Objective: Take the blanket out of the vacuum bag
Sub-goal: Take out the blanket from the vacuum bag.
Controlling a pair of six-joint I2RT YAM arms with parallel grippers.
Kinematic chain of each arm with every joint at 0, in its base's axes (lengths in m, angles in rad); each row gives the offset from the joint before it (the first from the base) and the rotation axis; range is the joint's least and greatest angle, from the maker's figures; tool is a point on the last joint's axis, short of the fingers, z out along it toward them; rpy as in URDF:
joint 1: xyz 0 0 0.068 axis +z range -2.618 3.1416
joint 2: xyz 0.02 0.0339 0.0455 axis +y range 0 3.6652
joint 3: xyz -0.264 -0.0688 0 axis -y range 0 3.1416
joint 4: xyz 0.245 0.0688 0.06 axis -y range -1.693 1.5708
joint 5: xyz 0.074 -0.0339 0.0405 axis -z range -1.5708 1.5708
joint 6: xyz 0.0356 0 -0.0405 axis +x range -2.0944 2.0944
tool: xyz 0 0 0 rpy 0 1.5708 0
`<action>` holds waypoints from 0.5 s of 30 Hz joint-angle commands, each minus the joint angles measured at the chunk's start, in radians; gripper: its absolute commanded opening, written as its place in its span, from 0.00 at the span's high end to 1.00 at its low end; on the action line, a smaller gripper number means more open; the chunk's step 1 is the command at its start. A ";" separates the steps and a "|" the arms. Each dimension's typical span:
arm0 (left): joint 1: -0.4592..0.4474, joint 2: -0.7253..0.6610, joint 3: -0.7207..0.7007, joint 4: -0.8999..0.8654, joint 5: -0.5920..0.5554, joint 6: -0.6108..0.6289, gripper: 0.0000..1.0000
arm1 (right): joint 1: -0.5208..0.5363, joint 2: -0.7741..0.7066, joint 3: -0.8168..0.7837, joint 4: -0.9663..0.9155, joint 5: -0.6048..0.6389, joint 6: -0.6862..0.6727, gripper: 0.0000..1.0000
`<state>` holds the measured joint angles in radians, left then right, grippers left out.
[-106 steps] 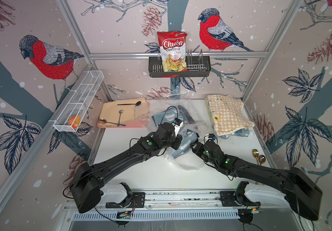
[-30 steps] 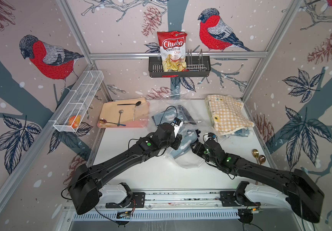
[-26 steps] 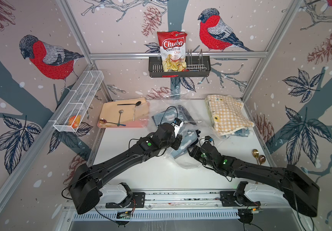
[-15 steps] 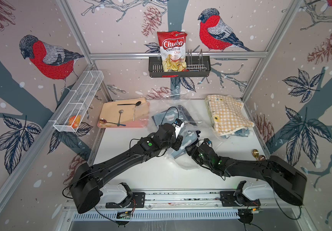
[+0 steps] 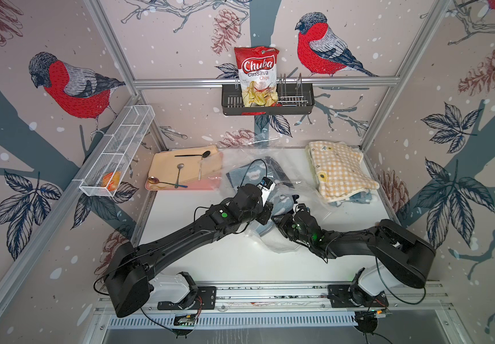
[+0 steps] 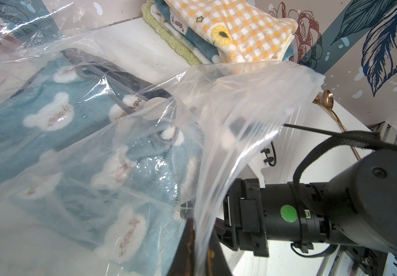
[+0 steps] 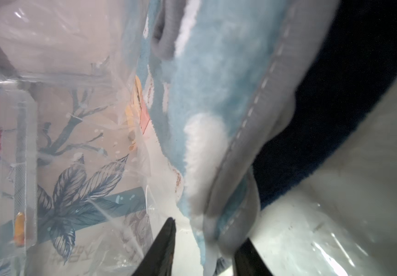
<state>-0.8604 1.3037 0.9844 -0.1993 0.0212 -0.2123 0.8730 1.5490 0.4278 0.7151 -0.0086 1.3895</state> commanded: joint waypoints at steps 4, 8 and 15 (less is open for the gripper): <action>-0.002 -0.004 0.007 0.014 -0.010 -0.003 0.90 | -0.020 0.009 0.017 0.070 -0.047 -0.012 0.85; -0.002 -0.006 0.006 0.014 -0.010 -0.004 0.90 | -0.048 -0.036 0.051 0.018 -0.052 -0.051 0.95; -0.002 -0.007 0.006 0.014 -0.012 -0.001 0.91 | -0.076 -0.092 0.097 -0.064 -0.054 -0.101 1.00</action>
<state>-0.8604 1.3018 0.9844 -0.1993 0.0204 -0.2123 0.7986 1.4700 0.5163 0.6888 -0.0555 1.3258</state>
